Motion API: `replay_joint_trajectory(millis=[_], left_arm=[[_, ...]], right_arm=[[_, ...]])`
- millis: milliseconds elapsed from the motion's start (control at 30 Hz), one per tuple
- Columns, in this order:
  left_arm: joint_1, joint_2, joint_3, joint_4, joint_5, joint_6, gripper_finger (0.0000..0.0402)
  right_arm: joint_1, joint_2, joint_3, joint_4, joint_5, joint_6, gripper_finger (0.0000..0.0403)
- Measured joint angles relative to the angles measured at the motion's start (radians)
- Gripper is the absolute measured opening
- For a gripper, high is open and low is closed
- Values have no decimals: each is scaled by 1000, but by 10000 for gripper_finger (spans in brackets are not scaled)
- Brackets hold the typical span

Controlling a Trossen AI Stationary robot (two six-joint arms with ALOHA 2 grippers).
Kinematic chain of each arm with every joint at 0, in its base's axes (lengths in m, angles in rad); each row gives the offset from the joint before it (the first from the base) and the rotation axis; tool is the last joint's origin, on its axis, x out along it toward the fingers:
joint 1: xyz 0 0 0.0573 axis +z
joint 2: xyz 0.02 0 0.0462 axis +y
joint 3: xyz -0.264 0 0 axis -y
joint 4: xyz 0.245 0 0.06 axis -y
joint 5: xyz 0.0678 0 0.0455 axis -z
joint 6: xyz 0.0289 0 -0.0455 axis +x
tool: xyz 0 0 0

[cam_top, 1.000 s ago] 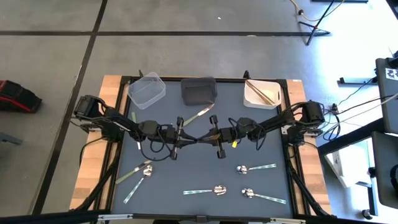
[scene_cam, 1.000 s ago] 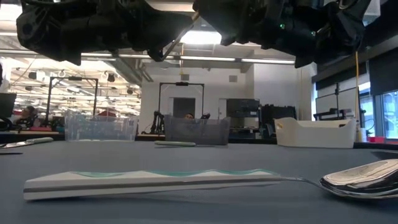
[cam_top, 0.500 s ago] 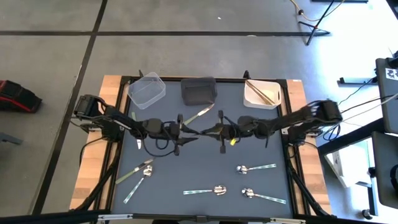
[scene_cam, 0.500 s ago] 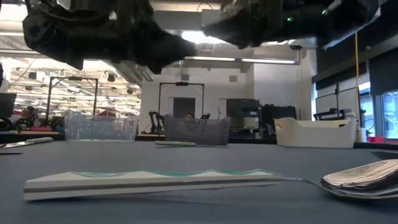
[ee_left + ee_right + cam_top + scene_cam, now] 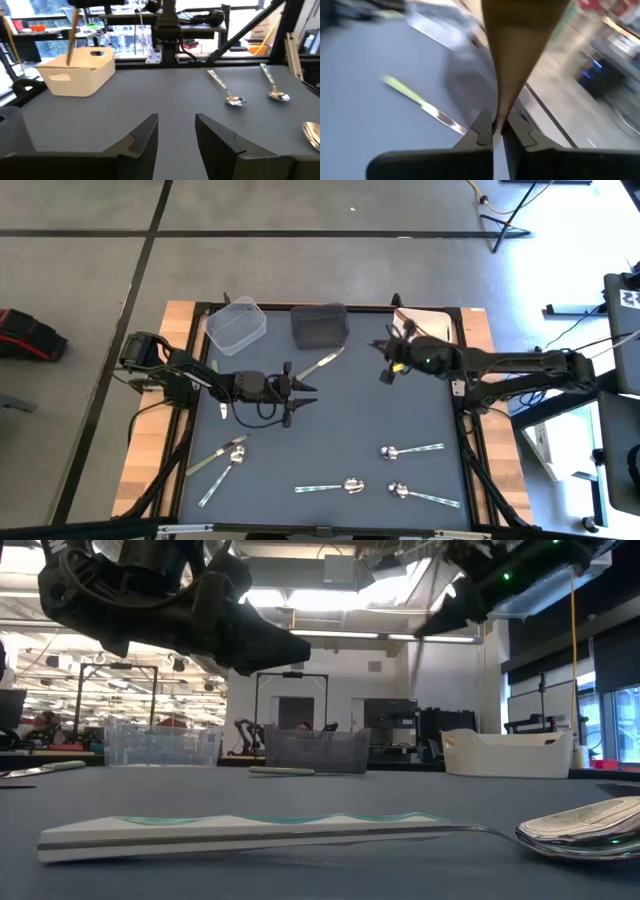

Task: Sort silverware by color (type)
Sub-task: Put the gold table knife into the white bin

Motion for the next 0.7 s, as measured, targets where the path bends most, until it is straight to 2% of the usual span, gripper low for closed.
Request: replay_joint_trajectory(millis=[167, 367, 500, 700], left_arm=[[5, 0, 0, -11, -2, 1, 124], [10, 0, 0, -17, -2, 1, 124], [14, 0, 0, -17, 0, 1, 124], [14, 0, 0, -18, 0, 1, 124]], right_arm=[[-154, -39, 1, -194, 60, 63, 4], [-386, -26, 86, -519, 56, 178, 4], [-504, 2, 100, -587, -18, 197, 3], [-648, 84, 97, -678, -35, 197, 4]])
